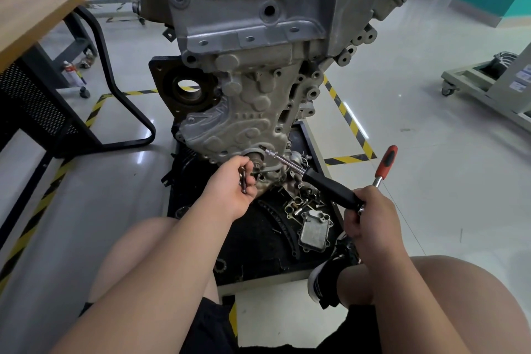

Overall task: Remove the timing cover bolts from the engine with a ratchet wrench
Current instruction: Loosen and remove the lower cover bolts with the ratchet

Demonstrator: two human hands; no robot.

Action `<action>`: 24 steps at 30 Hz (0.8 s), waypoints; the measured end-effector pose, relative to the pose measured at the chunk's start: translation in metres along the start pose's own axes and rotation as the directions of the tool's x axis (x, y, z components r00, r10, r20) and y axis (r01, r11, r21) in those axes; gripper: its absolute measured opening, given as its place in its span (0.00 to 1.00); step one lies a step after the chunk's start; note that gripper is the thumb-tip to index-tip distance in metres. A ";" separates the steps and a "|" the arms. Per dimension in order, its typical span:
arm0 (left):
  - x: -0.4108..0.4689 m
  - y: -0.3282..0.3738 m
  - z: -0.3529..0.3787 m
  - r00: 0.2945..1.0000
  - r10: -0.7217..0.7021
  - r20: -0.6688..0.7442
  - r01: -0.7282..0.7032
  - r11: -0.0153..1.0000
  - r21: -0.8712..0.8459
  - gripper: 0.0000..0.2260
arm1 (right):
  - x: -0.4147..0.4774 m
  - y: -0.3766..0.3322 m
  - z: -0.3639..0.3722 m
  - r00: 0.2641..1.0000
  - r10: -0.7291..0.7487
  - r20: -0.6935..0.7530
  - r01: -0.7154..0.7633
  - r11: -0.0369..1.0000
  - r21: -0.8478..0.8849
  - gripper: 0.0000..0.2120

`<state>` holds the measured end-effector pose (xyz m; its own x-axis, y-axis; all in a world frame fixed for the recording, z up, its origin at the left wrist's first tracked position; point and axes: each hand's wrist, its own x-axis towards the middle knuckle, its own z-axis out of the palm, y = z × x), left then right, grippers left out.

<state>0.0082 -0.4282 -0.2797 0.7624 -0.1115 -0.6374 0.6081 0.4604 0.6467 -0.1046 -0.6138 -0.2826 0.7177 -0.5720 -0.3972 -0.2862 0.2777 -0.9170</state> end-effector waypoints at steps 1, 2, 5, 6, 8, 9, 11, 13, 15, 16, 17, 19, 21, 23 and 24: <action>-0.001 0.001 0.000 1.000 -0.005 0.015 0.005 1.000 -0.011 0.08 | 0.000 0.000 0.000 1.000 0.003 -0.001 -0.003 1.000 -0.006 0.07; -0.001 0.001 0.001 0.999 -0.005 0.032 0.006 1.000 -0.022 0.08 | -0.001 -0.001 0.001 1.000 0.010 0.001 -0.010 1.000 -0.030 0.06; -0.003 0.001 0.002 0.997 0.012 0.071 -0.008 0.998 -0.055 0.09 | -0.003 -0.002 0.002 1.000 0.026 0.015 -0.025 0.998 -0.064 0.07; -0.003 0.000 0.002 0.997 0.021 0.071 -0.016 0.998 -0.068 0.09 | -0.003 -0.002 0.001 0.999 0.028 0.022 -0.027 0.998 -0.065 0.07; -0.002 0.001 0.002 0.998 0.045 0.043 -0.041 0.994 -0.103 0.08 | -0.004 -0.001 0.001 0.999 0.027 0.046 -0.024 0.998 -0.060 0.07; -0.002 0.002 0.001 0.998 0.060 0.022 -0.057 0.991 -0.118 0.07 | -0.004 -0.001 0.000 0.998 0.016 0.058 -0.013 0.998 -0.058 0.08; -0.001 0.004 -0.001 0.996 0.088 -0.013 -0.089 0.986 -0.140 0.07 | -0.003 0.001 0.000 0.998 -0.008 0.066 0.013 0.997 -0.073 0.10; 0.000 0.004 -0.003 0.994 0.106 -0.021 -0.107 0.984 -0.143 0.06 | -0.003 0.000 0.001 0.997 -0.025 0.067 0.031 0.996 -0.085 0.11; 0.000 0.003 -0.003 0.994 0.112 -0.020 -0.113 0.986 -0.124 0.06 | -0.003 0.000 0.001 0.996 -0.038 0.076 0.046 0.992 -0.117 0.10; 0.000 0.003 -0.002 0.993 0.114 -0.021 -0.116 0.987 -0.110 0.06 | -0.003 0.000 0.001 0.996 -0.041 0.078 0.051 0.990 -0.132 0.09; 0.000 0.002 -0.002 0.993 0.117 -0.023 -0.118 0.988 -0.094 0.06 | -0.003 0.000 0.001 0.996 -0.038 0.076 0.047 0.990 -0.131 0.08; 0.001 0.001 -0.001 0.992 0.123 -0.019 -0.124 0.990 -0.066 0.06 | -0.004 0.000 0.002 0.997 -0.023 0.070 0.031 0.993 -0.111 0.07; 0.002 0.000 0.000 0.992 0.127 -0.011 -0.127 0.991 -0.051 0.06 | -0.004 0.000 0.003 0.998 -0.021 0.065 0.028 0.993 -0.113 0.06; 0.003 -0.001 0.000 0.992 0.128 -0.002 -0.128 0.990 -0.051 0.06 | -0.005 0.001 0.003 0.998 -0.017 0.059 0.024 0.993 -0.113 0.05; 0.004 -0.001 0.000 0.991 0.132 0.001 -0.132 0.990 -0.052 0.06 | -0.005 0.001 0.003 0.998 -0.014 0.058 0.020 0.994 -0.108 0.05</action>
<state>0.0107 -0.4293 -0.2826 0.8362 -0.0511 -0.5461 0.4902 0.5163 0.7022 -0.1060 -0.6082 -0.2816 0.7570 -0.5302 -0.3820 -0.3388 0.1814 -0.9232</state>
